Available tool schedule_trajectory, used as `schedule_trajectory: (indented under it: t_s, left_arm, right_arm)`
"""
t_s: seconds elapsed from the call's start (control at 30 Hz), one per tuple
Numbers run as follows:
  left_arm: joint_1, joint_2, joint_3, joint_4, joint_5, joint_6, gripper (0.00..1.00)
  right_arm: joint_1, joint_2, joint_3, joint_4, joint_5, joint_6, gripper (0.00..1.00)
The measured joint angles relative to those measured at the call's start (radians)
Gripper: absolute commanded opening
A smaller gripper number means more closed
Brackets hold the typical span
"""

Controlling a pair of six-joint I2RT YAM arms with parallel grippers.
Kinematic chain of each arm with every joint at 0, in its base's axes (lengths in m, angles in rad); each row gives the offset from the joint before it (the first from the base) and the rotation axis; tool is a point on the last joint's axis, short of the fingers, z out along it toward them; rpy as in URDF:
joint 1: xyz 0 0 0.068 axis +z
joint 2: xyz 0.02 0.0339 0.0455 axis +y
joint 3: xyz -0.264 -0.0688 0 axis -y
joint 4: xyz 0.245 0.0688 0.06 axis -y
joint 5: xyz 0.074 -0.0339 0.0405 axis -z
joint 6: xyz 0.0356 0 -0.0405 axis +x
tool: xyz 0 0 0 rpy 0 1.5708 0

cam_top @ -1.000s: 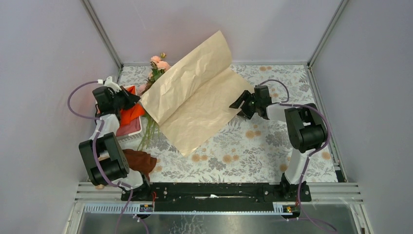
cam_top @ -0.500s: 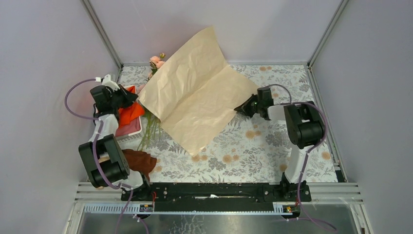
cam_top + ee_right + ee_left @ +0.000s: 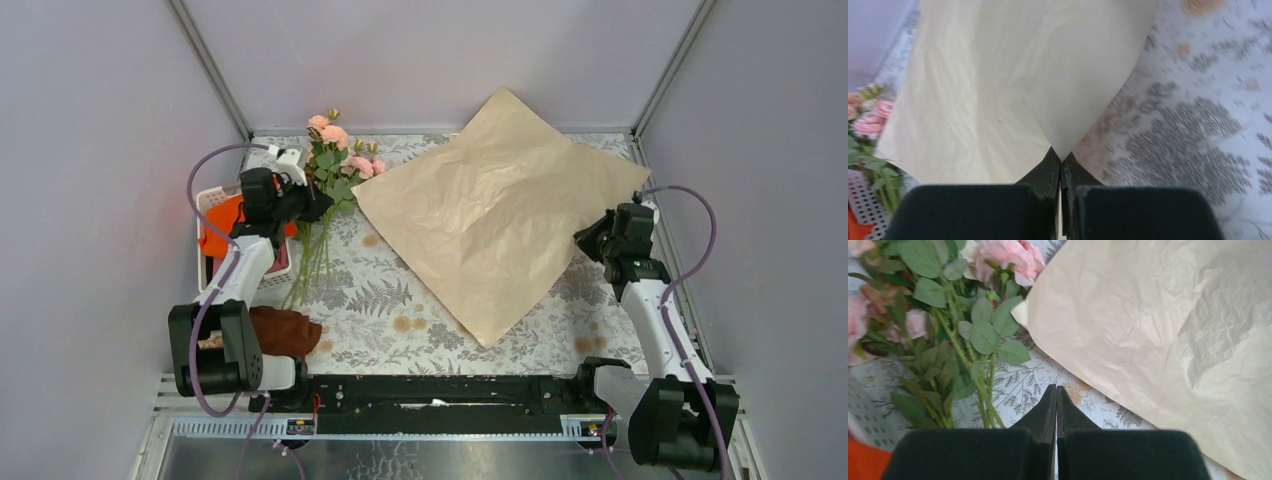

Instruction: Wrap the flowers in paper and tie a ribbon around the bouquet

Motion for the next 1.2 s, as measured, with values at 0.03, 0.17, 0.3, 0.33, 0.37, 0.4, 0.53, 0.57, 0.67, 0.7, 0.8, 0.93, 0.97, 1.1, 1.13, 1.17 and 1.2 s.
schedule_trajectory:
  t_s: [0.03,0.17,0.3,0.33,0.37,0.4,0.53,0.57,0.67,0.7,0.8,0.93,0.97,1.1,1.13,1.17,1.2]
  left_arm:
    - [-0.022,0.015,0.0,-0.004,-0.015,0.011,0.0]
    - [-0.108,0.064,0.014,-0.074,-0.05,0.073,0.0]
    - [-0.219,0.055,0.018,-0.146,-0.07,0.158,0.0]
    - [-0.243,0.049,0.019,-0.164,-0.073,0.179,0.0]
    - [-0.264,0.041,0.02,-0.186,-0.075,0.201,0.0]
    - [-0.275,0.032,0.024,-0.212,-0.08,0.224,0.0]
    - [-0.274,-0.006,0.063,-0.317,-0.159,0.301,0.51]
    - [-0.272,-0.016,0.069,-0.335,-0.184,0.328,0.62]
    - [-0.263,-0.053,0.078,-0.396,-0.273,0.377,0.76]
    - [-0.258,-0.059,0.08,-0.41,-0.294,0.387,0.78]
    - [-0.235,-0.035,0.102,-0.441,-0.346,0.367,0.65]
    - [-0.183,0.124,0.227,-0.438,-0.412,0.198,0.51]
    - [-0.175,0.172,0.262,-0.438,-0.431,0.161,0.51]
    - [-0.15,0.369,0.378,-0.437,-0.488,0.042,0.51]
    - [-0.15,0.401,0.381,-0.439,-0.495,0.022,0.5]
    - [-0.15,0.428,0.381,-0.446,-0.5,0.006,0.5]
    - [-0.15,0.448,0.38,-0.452,-0.507,-0.005,0.48]
  right_arm:
    - [-0.002,-0.022,-0.024,-0.023,0.008,-0.003,0.0]
    - [-0.006,-0.036,-0.082,-0.087,0.015,-0.006,0.01]
    - [-0.011,-0.014,-0.085,-0.152,0.045,-0.035,0.79]
    - [-0.014,-0.01,-0.078,-0.173,0.066,-0.046,0.88]
    - [-0.017,-0.008,-0.068,-0.193,0.091,-0.056,0.92]
    - [-0.02,-0.005,-0.044,-0.225,0.132,-0.076,0.93]
    - [-0.023,-0.005,0.1,-0.286,0.285,-0.132,0.91]
    - [-0.023,-0.005,0.138,-0.287,0.317,-0.144,0.83]
    - [-0.022,-0.01,0.233,-0.278,0.356,-0.171,0.65]
    - [-0.019,-0.013,0.246,-0.266,0.348,-0.171,0.62]
    - [0.027,0.006,0.243,-0.239,0.289,-0.166,0.6]
    - [0.204,0.155,0.242,-0.233,0.203,-0.171,0.6]
    - [0.238,0.195,0.243,-0.233,0.186,-0.173,0.59]
    - [0.299,0.3,0.243,-0.246,0.132,-0.183,0.59]
    - [0.3,0.303,0.243,-0.247,0.128,-0.186,0.59]
    - [0.301,0.303,0.243,-0.246,0.127,-0.189,0.59]
    - [0.3,0.302,0.243,-0.244,0.127,-0.192,0.59]
